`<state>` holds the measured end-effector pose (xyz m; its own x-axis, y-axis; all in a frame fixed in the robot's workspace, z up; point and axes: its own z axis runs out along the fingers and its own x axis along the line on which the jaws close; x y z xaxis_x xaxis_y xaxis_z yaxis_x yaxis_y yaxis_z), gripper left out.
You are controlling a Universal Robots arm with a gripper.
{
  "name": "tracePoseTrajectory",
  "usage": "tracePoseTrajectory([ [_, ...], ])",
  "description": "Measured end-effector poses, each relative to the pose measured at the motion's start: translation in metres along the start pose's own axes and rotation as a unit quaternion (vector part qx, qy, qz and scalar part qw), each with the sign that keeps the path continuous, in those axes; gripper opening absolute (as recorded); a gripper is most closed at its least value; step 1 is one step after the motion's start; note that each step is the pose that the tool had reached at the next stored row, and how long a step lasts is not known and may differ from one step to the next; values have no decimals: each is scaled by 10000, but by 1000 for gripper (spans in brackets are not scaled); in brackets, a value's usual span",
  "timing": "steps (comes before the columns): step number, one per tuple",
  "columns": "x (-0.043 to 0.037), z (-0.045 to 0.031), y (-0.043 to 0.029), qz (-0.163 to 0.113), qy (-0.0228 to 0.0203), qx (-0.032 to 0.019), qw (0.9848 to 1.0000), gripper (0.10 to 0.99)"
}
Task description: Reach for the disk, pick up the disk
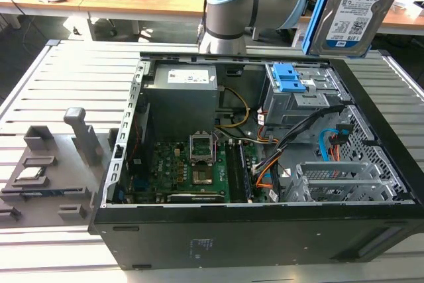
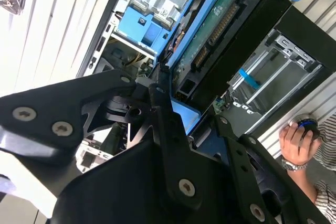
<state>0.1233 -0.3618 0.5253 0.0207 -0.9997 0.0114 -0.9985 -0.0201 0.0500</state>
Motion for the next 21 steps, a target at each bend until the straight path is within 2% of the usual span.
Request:
tracePoseTrajectory([
  [4,60,1,1,0,0,0,10000,369],
  [21,207,4,4,0,0,0,10000,369],
])
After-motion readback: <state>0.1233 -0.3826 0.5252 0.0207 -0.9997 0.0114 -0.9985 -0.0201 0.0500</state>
